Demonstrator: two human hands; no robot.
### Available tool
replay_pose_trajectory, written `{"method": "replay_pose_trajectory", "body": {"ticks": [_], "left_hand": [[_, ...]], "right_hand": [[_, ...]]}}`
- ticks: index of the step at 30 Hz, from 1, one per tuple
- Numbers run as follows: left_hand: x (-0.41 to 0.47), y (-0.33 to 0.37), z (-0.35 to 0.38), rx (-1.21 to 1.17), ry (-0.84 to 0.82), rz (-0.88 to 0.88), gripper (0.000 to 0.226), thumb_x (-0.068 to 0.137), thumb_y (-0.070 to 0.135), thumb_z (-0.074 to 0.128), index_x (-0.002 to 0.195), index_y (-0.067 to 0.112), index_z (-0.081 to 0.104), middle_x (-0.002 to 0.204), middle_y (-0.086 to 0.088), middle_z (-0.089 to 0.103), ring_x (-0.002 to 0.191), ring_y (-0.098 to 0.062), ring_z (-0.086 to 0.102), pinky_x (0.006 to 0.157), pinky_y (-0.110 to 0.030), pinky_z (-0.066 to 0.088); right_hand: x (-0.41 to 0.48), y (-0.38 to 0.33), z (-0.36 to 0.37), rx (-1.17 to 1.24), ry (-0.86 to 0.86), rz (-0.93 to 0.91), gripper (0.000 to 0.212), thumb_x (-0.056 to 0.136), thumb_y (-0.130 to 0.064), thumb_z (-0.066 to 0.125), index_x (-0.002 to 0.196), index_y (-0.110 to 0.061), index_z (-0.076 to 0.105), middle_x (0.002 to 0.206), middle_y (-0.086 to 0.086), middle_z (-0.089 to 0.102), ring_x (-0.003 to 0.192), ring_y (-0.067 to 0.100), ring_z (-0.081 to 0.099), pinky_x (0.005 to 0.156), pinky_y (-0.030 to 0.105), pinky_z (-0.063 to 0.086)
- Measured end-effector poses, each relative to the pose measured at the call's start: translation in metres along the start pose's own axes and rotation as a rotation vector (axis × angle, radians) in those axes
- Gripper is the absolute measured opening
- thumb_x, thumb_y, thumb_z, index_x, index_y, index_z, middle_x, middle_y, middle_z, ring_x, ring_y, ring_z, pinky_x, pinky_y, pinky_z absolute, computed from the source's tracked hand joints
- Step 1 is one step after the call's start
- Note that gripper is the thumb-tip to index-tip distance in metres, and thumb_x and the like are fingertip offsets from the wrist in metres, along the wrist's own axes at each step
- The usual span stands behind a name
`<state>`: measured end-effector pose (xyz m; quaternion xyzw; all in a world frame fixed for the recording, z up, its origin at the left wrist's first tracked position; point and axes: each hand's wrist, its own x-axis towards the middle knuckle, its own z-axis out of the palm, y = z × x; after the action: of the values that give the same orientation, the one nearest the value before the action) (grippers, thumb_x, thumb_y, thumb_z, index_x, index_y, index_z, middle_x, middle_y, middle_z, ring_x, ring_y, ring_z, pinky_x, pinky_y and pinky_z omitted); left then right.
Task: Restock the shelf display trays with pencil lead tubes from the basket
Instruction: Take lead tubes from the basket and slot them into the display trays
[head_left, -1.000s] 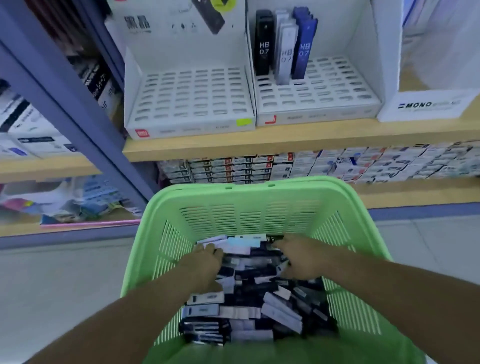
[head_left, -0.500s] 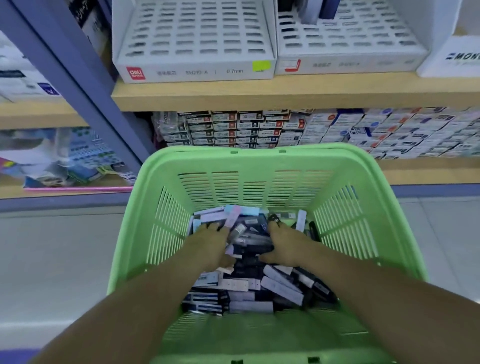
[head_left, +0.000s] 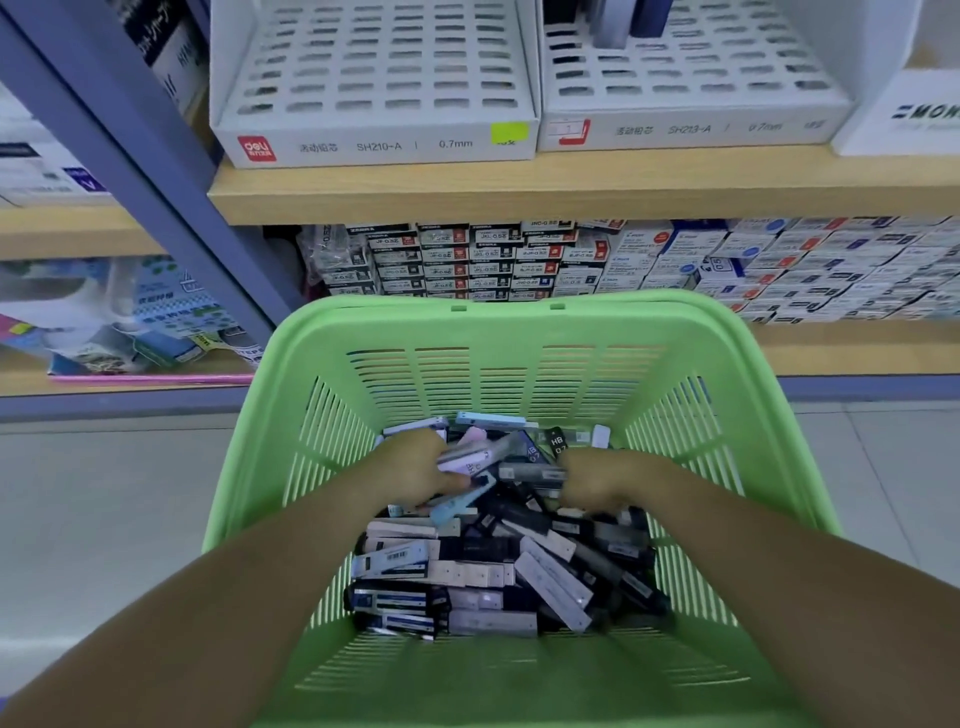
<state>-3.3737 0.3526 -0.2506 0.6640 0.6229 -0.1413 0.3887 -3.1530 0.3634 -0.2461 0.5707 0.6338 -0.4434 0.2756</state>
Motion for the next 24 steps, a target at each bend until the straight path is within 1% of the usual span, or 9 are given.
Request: {"method": "replay_pose_trajectory", "body": {"ticks": [2, 4, 6, 10, 12, 14, 18, 22, 24], "left_hand": [[0.0, 0.002, -0.006, -0.095, 0.004, -0.059, 0.038, 0.091, 0.044, 0.06, 0.072, 0.014, 0.045, 0.065, -0.002, 0.038, 0.057, -0.016, 0.038, 0.052, -0.029, 0.024], [-0.002, 0.004, -0.011, -0.177, 0.007, -0.112, 0.034, 0.092, 0.044, 0.059, 0.085, 0.011, 0.052, 0.067, -0.002, 0.041, 0.059, -0.017, 0.041, 0.053, -0.028, 0.027], [-0.007, 0.006, -0.016, -0.267, 0.0, -0.152, 0.033, 0.092, 0.044, 0.058, 0.095, 0.011, 0.053, 0.07, -0.002, 0.045, 0.057, -0.015, 0.043, 0.05, -0.024, 0.03], [-0.023, 0.019, -0.021, -0.743, -0.107, -0.204, 0.029, 0.094, 0.03, 0.06, 0.109, 0.005, 0.057, 0.084, -0.01, 0.066, 0.06, -0.018, 0.063, 0.051, -0.024, 0.053], [-0.033, 0.028, -0.016, -0.962, -0.133, -0.207, 0.036, 0.093, 0.026, 0.061, 0.114, -0.002, 0.054, 0.084, -0.015, 0.067, 0.059, -0.019, 0.065, 0.056, -0.028, 0.057], [-0.046, 0.039, -0.009, -1.054, -0.149, -0.183, 0.03, 0.093, 0.027, 0.061, 0.107, 0.0, 0.056, 0.08, -0.015, 0.067, 0.061, -0.022, 0.066, 0.06, -0.032, 0.058], [-0.073, 0.05, -0.01, -1.052, -0.172, -0.116, 0.019, 0.095, 0.026, 0.058, 0.097, 0.008, 0.06, 0.069, -0.008, 0.067, 0.064, -0.022, 0.066, 0.066, -0.034, 0.058], [-0.095, 0.043, -0.043, -0.816, -0.204, -0.064, 0.023, 0.095, 0.029, 0.057, 0.1, 0.006, 0.059, 0.076, -0.012, 0.07, 0.065, -0.025, 0.068, 0.06, -0.032, 0.057], [-0.104, 0.039, -0.066, -0.699, -0.203, -0.023, 0.026, 0.096, 0.032, 0.056, 0.098, 0.006, 0.058, 0.077, -0.013, 0.071, 0.065, -0.025, 0.069, 0.06, -0.031, 0.057]], "right_hand": [[-0.004, 0.001, -0.003, 0.128, -0.002, 0.043, 0.027, 0.094, -0.025, 0.059, 0.11, -0.006, 0.047, 0.078, 0.008, 0.052, 0.055, 0.018, 0.044, 0.05, 0.026, 0.035], [-0.005, 0.001, -0.005, 0.204, 0.079, 0.041, 0.041, 0.086, -0.028, 0.071, 0.112, -0.006, 0.049, 0.087, 0.009, 0.057, 0.065, 0.02, 0.055, 0.056, 0.03, 0.044], [-0.004, 0.001, -0.005, 0.299, 0.218, 0.014, 0.041, 0.079, -0.03, 0.078, 0.105, -0.006, 0.057, 0.094, 0.01, 0.064, 0.079, 0.025, 0.064, 0.065, 0.031, 0.05], [-0.012, -0.008, 0.0, 0.785, 0.197, -0.06, 0.035, 0.085, -0.037, 0.074, 0.076, -0.011, 0.053, 0.058, 0.008, 0.052, 0.044, 0.02, 0.045, 0.047, 0.025, 0.036], [-0.02, -0.02, 0.008, 1.033, 0.18, -0.087, 0.032, 0.09, -0.037, 0.069, 0.078, -0.01, 0.056, 0.058, 0.008, 0.054, 0.044, 0.019, 0.046, 0.045, 0.025, 0.037], [-0.029, -0.034, 0.018, 1.16, 0.217, -0.098, 0.03, 0.091, -0.036, 0.068, 0.079, -0.01, 0.061, 0.061, 0.007, 0.057, 0.046, 0.018, 0.048, 0.045, 0.025, 0.038], [-0.045, -0.054, 0.024, 1.41, 0.226, -0.123, 0.023, 0.09, -0.024, 0.071, 0.072, -0.011, 0.064, 0.051, 0.001, 0.061, 0.041, 0.013, 0.051, 0.043, 0.022, 0.038], [-0.066, -0.065, 0.007, 1.434, 0.156, -0.274, 0.013, 0.089, -0.021, 0.072, 0.092, -0.008, 0.071, 0.082, 0.013, 0.075, 0.065, 0.022, 0.069, 0.06, 0.03, 0.056], [-0.081, -0.07, -0.009, 1.393, 0.136, -0.364, 0.012, 0.092, -0.019, 0.068, 0.097, -0.008, 0.068, 0.087, 0.013, 0.073, 0.071, 0.024, 0.071, 0.063, 0.033, 0.058]]}}
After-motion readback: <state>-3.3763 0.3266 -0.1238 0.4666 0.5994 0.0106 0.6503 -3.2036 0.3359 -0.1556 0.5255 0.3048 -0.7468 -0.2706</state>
